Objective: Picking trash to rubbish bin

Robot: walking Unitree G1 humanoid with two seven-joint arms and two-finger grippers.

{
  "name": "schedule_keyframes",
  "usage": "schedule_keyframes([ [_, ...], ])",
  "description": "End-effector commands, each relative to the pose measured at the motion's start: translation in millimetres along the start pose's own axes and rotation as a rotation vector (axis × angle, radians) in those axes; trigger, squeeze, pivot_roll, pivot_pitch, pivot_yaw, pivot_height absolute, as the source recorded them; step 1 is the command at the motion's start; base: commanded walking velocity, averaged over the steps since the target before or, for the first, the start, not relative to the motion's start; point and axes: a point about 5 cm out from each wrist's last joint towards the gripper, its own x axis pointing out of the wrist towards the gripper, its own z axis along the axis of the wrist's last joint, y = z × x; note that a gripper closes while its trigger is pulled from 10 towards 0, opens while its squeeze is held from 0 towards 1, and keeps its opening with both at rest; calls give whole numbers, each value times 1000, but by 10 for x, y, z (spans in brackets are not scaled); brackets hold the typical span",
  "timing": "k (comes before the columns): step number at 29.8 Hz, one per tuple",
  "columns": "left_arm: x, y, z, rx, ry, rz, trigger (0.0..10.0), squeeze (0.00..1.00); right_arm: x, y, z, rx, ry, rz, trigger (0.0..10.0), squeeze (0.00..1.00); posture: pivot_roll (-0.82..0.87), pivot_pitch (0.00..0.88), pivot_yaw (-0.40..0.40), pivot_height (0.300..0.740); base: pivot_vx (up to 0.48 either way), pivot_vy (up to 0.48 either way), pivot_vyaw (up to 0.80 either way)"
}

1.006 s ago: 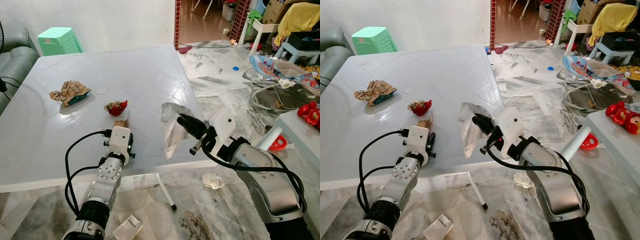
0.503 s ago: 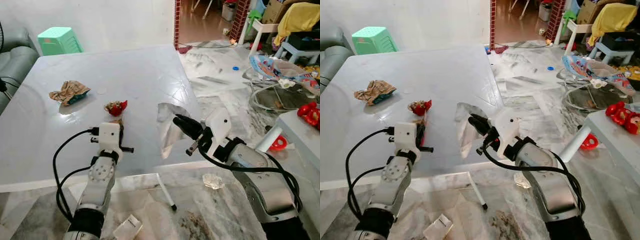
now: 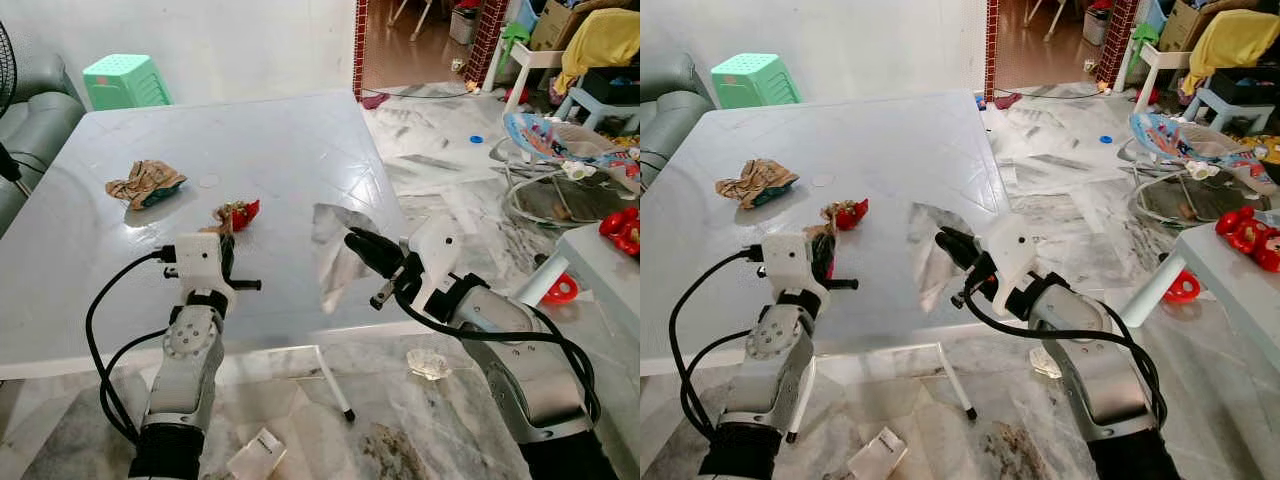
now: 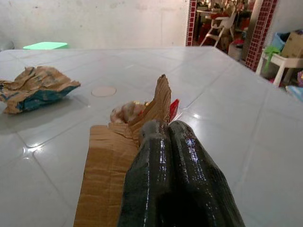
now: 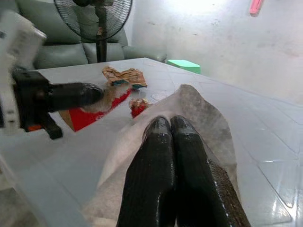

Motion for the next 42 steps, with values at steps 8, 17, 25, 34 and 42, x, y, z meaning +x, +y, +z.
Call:
schedule_keyframes([
  [8, -93, -38, 102, -72, 19, -22, 0, 0, -5, -338, 14, 35, -31, -301, 0, 0, -25, 2, 30, 740, 0, 0, 0],
  [17, -106, -73, 128, -108, 27, -48, 0, 0, -65, -414, -54, 94, -24, -393, 0, 0, -29, 11, 39, 740, 0, 0, 0],
  [25, -114, -96, 135, -114, 39, -58, 0, 0, -41, -413, -52, 101, -30, -402, 0, 0, -28, 13, 39, 740, 0, 253, 0],
  [34, -108, -129, 123, -125, 50, -73, 0, 0, -28, -417, -47, 103, -33, -401, 0, 0, -25, 12, 41, 740, 0, 310, 0],
  [42, -98, -117, 133, -122, 50, -75, 0, 0, -21, -417, -47, 102, -33, -402, 0, 0, -22, 10, 39, 740, 0, 342, 0],
])
